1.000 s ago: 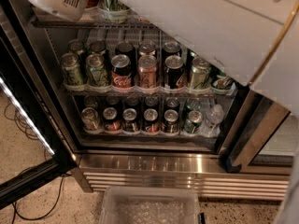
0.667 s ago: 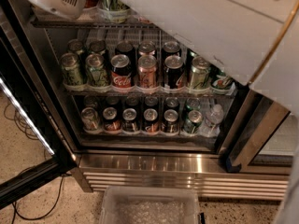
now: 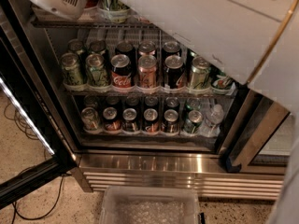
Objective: Pick blue plastic bottle from top shelf of fridge
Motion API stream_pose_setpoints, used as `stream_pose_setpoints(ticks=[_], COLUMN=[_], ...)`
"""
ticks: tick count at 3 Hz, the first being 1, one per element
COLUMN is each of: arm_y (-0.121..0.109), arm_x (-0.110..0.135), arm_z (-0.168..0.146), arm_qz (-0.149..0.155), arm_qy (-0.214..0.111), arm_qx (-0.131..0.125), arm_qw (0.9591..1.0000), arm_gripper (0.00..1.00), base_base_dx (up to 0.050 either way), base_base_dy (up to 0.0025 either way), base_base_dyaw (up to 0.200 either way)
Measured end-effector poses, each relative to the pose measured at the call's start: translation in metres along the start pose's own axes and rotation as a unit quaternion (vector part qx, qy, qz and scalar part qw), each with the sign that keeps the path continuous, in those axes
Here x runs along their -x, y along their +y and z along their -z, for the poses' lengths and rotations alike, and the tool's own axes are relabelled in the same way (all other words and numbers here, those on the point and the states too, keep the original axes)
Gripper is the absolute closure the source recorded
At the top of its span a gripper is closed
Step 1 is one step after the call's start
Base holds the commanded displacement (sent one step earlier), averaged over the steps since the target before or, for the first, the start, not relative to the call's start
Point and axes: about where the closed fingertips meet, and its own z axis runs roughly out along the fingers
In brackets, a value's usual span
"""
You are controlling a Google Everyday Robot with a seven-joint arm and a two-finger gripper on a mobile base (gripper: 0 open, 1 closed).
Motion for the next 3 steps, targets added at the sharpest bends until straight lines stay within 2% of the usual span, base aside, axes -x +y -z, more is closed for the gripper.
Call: stream_pose_setpoints(ticks=[1, 2, 3], arm_y=[0.0126, 0.0131, 0.012], arm_x=[-0.0064, -0.0044, -0.0024], arm_z=[-0.0095, -0.0101, -0.0092], arm_qz=[-0.006, -0.007, -0.007], arm_qy=[-0.018, -0.019, -0.02], arm_qx=[0.027, 0.033, 0.033], arm_qw=[0.9994, 0.9993, 0.9992], arm_gripper=[0.8, 1.0, 1.0], base_base_dx=[0.0, 0.0, 0.0], base_base_dy=[0.0, 0.0, 0.0], base_base_dyaw=[0.0, 0.0, 0.0])
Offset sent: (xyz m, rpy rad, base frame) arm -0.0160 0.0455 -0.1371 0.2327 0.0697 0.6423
